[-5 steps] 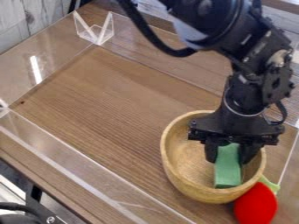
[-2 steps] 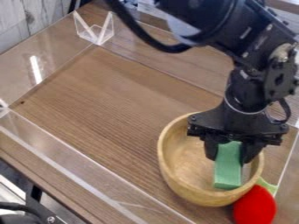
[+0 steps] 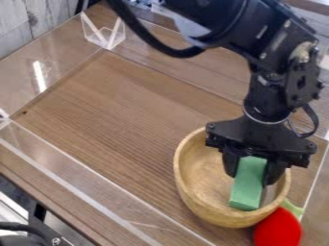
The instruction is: Put the green block in the brown bowl
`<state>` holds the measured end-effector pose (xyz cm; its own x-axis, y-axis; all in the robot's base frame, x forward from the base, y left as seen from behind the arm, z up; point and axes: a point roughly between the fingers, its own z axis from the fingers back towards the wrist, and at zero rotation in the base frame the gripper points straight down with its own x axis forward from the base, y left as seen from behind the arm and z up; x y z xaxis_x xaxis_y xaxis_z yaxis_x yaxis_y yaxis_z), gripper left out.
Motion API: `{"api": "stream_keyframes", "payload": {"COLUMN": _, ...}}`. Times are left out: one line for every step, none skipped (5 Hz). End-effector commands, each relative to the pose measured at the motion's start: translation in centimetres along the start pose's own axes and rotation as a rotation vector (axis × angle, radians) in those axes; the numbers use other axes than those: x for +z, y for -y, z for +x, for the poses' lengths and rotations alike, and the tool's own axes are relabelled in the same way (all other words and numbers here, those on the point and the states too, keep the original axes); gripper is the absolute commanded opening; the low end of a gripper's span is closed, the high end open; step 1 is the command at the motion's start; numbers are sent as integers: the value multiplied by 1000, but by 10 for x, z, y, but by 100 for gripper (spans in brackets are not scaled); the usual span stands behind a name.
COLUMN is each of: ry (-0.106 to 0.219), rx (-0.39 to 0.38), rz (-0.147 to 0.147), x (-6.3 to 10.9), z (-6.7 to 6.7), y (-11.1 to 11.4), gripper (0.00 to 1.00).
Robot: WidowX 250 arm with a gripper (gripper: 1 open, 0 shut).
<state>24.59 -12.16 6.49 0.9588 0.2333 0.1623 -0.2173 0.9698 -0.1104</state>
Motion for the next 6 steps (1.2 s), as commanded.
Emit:
{"api": "stream_keyframes", "payload": {"ry": 24, "rx": 8, "rz": -17, "x": 8, "z": 6, "y": 1, "gripper": 0}}
{"api": "stream_keyframes", "payload": {"ry": 17, "rx": 19, "rz": -8, "x": 6, "z": 5, "y": -1, "gripper": 0}}
{"api": "stream_keyframes", "payload": {"ry": 6, "rx": -13, "rz": -8, "x": 7, "z": 6, "y": 1, "gripper": 0}}
{"api": "stream_keyframes", "payload": {"ry": -1, "rx": -15, "rz": 1, "x": 9, "z": 6, "y": -3, "gripper": 100}}
{"api": "stream_keyframes", "payload": {"ry": 1, "rx": -22, "rz": 2, "x": 17, "z": 7, "y": -5, "gripper": 100}}
{"api": "stream_keyframes", "payload": {"ry": 5, "rx": -20, "rz": 6, "x": 22, "z": 7, "y": -10, "gripper": 100}}
